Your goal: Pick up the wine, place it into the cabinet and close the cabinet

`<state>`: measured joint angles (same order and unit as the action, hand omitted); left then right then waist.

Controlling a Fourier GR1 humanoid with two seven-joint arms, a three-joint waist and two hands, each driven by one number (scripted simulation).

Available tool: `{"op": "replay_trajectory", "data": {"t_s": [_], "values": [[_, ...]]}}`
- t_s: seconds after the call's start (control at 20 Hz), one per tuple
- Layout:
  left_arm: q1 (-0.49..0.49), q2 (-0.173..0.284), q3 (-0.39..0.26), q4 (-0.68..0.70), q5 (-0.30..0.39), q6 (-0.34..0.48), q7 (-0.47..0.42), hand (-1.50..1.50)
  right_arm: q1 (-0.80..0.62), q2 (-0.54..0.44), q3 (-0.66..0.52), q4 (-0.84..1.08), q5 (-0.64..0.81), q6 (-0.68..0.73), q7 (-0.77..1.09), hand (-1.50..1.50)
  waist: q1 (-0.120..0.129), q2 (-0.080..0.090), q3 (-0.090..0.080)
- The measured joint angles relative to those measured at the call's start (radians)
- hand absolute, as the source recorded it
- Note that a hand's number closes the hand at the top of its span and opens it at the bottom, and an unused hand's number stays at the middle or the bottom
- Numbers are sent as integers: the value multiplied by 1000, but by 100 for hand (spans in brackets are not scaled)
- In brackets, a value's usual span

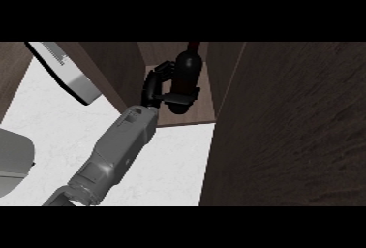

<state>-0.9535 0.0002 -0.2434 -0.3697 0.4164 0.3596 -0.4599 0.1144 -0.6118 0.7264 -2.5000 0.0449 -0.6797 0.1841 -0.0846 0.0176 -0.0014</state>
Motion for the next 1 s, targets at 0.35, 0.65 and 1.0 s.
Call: {"op": "replay_trajectory", "data": {"t_s": [0.35, 0.65, 1.0], "values": [[-78, 5, 64, 118, 29, -12, -11, 150, 32, -3, 10, 2, -10, 11, -50, -150, -12, 6, 0], [-127, 18, 93, 185, 27, 16, -42, 150, 44, -4, 23, 3, -17, 24, -73, -150, -25, 13, 0], [-172, 52, 91, 245, 0, 58, -70, -150, 49, -6, 30, 5, -25, 42, -102, -150, -36, 17, 0]]}}
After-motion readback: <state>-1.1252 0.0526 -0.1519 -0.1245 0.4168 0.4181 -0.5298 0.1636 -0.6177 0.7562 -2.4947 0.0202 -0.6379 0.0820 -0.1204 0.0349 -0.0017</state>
